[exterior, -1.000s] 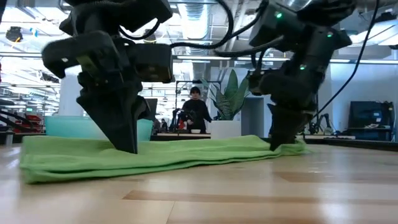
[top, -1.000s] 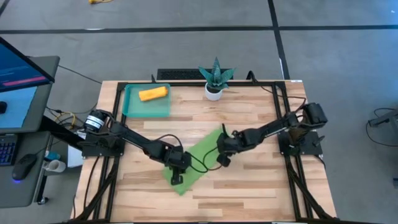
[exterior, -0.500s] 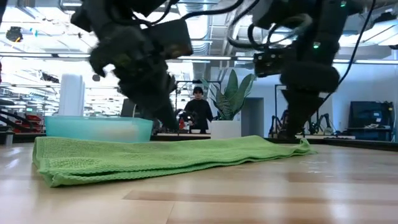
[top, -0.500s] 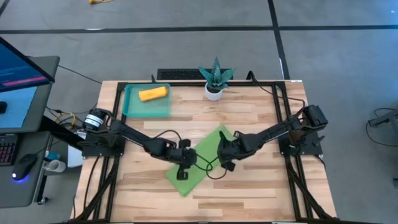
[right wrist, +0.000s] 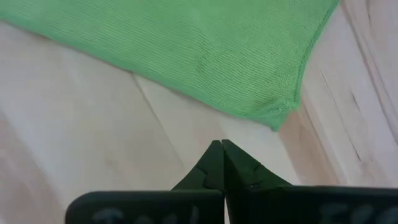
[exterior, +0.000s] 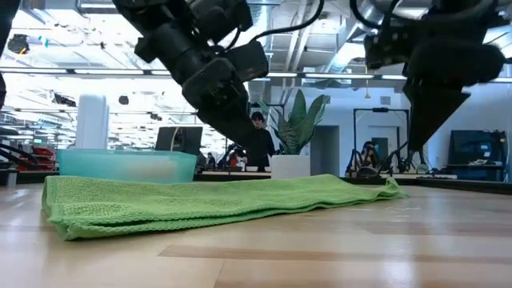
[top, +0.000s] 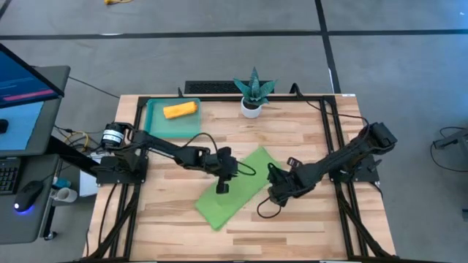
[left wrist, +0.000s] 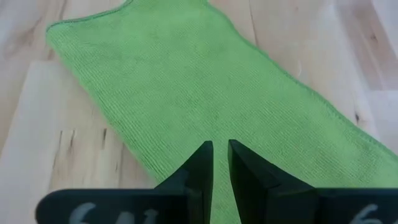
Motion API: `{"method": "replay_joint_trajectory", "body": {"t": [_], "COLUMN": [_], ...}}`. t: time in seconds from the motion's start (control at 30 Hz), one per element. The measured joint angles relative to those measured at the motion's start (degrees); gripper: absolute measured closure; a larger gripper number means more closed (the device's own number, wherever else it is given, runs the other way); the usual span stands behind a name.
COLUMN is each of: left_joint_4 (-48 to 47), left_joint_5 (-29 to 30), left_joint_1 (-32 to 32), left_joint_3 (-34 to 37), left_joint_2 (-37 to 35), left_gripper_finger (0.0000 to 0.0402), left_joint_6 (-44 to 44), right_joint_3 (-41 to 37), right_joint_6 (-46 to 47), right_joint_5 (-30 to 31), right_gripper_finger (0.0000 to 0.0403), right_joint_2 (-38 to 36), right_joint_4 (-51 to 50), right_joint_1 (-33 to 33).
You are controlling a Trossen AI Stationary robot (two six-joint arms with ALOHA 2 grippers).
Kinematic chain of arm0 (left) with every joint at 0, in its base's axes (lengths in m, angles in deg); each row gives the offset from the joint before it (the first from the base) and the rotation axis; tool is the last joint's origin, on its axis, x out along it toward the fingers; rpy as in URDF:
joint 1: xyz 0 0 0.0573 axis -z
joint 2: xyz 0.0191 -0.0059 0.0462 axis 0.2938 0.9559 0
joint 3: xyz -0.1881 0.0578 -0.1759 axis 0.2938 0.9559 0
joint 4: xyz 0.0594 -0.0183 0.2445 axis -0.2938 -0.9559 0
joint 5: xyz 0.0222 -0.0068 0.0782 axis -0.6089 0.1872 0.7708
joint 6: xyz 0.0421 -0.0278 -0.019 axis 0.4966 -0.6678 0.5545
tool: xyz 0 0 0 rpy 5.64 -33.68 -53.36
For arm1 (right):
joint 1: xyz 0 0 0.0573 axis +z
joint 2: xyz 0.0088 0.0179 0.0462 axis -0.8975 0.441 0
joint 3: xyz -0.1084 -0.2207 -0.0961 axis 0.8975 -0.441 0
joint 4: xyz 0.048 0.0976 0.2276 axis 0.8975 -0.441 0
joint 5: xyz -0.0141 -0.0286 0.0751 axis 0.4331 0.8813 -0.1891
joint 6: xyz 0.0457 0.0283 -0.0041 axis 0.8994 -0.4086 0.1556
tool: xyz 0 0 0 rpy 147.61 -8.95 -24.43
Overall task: Roll microfiber towels into tight, uniform cylinder then place into a basket
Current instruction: Fold the light green microfiber cloth
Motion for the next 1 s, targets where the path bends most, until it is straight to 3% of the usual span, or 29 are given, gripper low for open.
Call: {"method": "replay_joint_trajectory", "body": {"t": [0.13, 0.53, 0.77, 1.0], "left_joint_4": [1.23, 5.64, 1.94, -8.89], "left_joint_5": [-3.94, -5.52, -0.94, 12.44], "left_joint_1": [-1.84, -2.05, -2.6, -0.92], "left_joint_3": [1.31, -0.81, -1.03, -1.36], "left_joint_2": [0.0, 7.06, 7.54, 7.1], "left_gripper_finger": [0.0361, 0.0361, 0.0361, 0.0361], "left_joint_6": [-0.34, 0.51, -10.27, -28.29], "right_joint_3": [0.01, 0.06, 0.06, 0.06], "right_joint_6": [1.53, 2.99, 2.49, 0.95], "right_joint_5": [0.1, 0.0, -0.18, -0.16], "right_gripper_finger": [0.0388, 0.0386, 0.039, 0.0387], "right_joint_2": [-1.77, -2.12, -2.12, -2.12], "right_joint_4": [0.01, 0.02, 0.01, -0.2], "right_joint_1": [1.02, 1.37, 1.48, 1.22]}}
